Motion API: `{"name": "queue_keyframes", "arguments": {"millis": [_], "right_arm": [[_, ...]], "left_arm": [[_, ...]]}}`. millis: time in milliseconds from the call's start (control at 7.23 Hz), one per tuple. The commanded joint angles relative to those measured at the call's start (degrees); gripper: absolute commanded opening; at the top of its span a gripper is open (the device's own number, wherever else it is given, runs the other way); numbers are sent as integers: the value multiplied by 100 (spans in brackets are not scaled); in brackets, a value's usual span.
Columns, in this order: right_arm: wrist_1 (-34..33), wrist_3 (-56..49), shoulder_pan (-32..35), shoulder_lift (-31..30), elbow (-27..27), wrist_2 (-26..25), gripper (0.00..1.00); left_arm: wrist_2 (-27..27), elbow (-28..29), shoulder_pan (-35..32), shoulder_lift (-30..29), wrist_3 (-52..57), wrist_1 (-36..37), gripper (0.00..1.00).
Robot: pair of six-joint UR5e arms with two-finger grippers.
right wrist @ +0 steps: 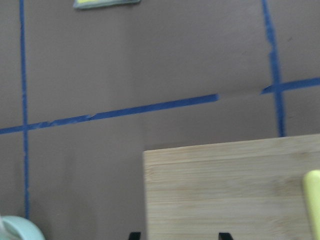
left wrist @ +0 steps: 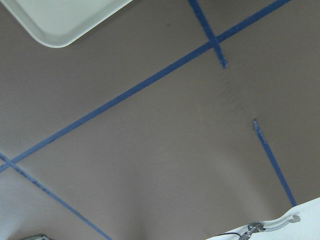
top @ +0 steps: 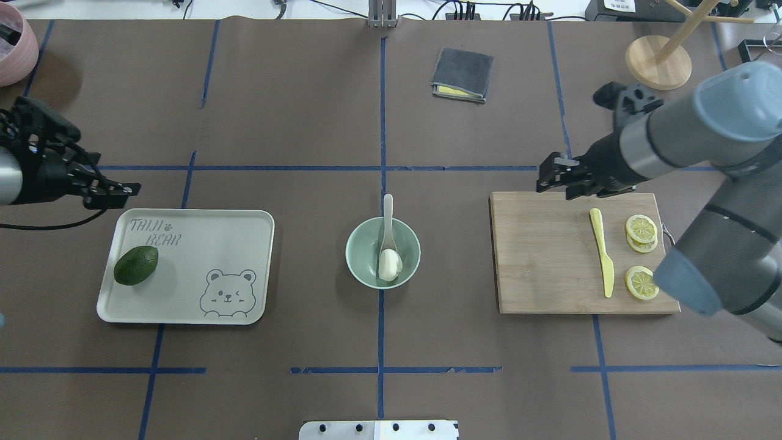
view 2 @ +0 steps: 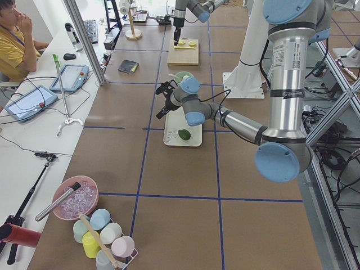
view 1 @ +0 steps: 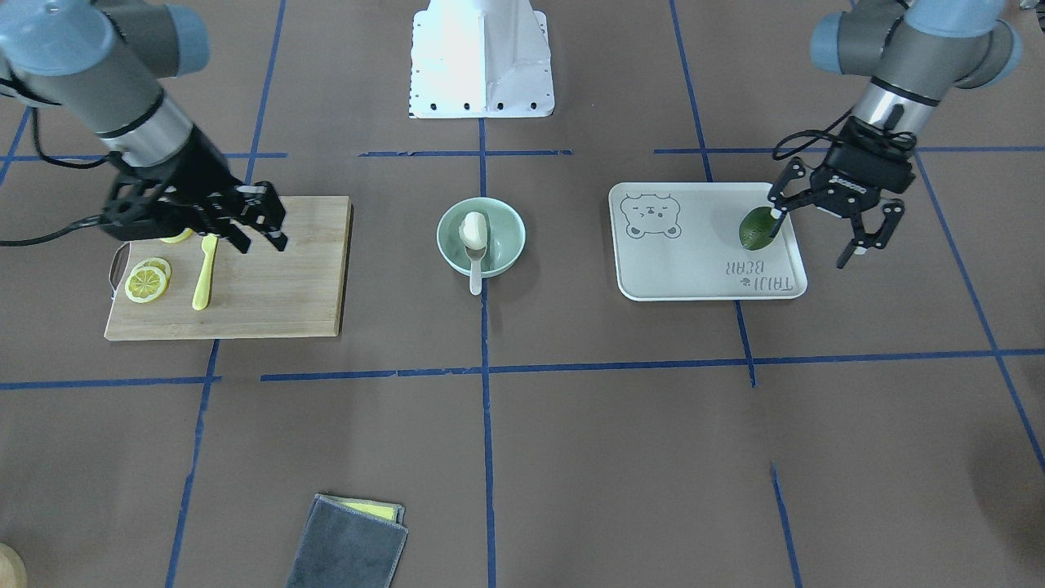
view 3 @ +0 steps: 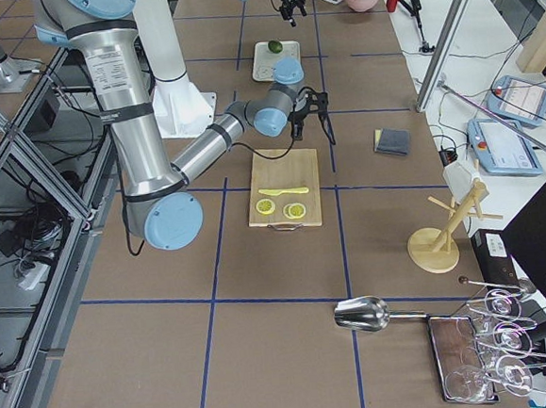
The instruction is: Put spoon and bun in bowl
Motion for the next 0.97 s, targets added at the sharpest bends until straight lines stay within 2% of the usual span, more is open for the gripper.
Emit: {"name": "queue_keyframes", "arguments": {"millis": [0,138,277,415,553,691,830], "right_arm": [[-229,-2179,1874,-759,-204,1080,61],[-622,-3006,2378,-847,-241,1101,100],[-1305,-4197,2835,-857,-267,1066,100],[-2312,-5697,3257,-831,-311,1022,100],[-3323,-7061,3349,-900,-346,1013,100],[-3638,-7727,3428,-1267,-329,1013,100],[-3528,-7707,3420,-1575,-286,1030,100]], "left_arm": [[-1492,741,-2058,86,1961,336,99],[-1523,727,-2432,24,2655,1080,99],[-1523,692,-2810,-246,3123,2079,99],[-1540,866,-3144,-562,3406,3037,99],[-2115,928,-3496,-722,3383,4213,99],[-3617,851,-3534,-628,3252,5217,100],[-3624,850,-3517,34,3294,5183,100]]}}
